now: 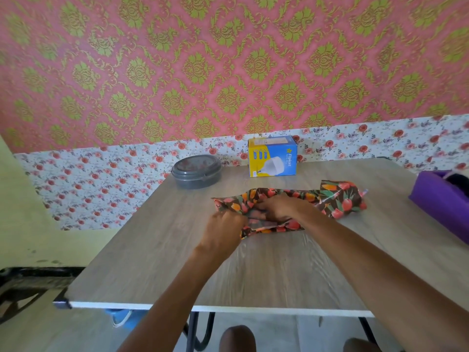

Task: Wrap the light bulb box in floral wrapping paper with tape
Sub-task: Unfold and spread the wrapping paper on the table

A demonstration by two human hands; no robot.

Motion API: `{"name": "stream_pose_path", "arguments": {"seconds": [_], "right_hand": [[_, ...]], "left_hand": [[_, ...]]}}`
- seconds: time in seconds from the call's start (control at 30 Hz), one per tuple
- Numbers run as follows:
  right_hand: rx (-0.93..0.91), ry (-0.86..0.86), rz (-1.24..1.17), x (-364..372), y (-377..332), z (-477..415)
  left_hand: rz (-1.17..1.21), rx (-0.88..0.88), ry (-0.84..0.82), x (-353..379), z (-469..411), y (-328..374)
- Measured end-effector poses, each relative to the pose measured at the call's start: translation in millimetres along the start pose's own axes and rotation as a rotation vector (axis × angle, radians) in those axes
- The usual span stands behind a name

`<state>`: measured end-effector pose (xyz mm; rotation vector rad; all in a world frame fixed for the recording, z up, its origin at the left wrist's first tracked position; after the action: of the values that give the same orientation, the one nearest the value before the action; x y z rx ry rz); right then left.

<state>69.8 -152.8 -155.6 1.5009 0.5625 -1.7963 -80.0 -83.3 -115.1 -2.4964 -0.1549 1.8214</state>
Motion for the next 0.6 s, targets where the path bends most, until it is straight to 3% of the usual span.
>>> {"name": "stream_pose_path", "arguments": {"seconds": [0.17, 0.33, 0.43, 0.6], "right_hand": [[0.128, -0.026, -0.051, 3.9, 11.5, -2.8], [0.022, -0.053, -0.218, -4.3, 3.6, 16.1], [-0.002, -0.071, -0.175, -2.0, 0.4, 18.0], [-0.008, -0.007, -0.158, -9.2, -0.1, 31.1]], "left_hand": [[-0.099, -0.092, -0.154, -2.4, 14.6, 3.9], [-0.058, -0.218, -0.153, -1.6, 12.2, -5.0], [-0.07, -0.31, -0.152, -0.3, 6.2, -13.7], [-0.271, -0.421, -0.189, 1.2, 2.8, -22.2]]}}
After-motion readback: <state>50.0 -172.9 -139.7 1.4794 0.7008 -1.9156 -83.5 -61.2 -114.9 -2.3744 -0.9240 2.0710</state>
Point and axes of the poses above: each hand's wrist, its own z-axis away from the middle knuckle, its own x-axis out of the palm, y = z × x, the point moved 7 cm from there along -z, towards the middle knuckle, and after that the axes turned 1 degree about -x, right-handed, at the moved point
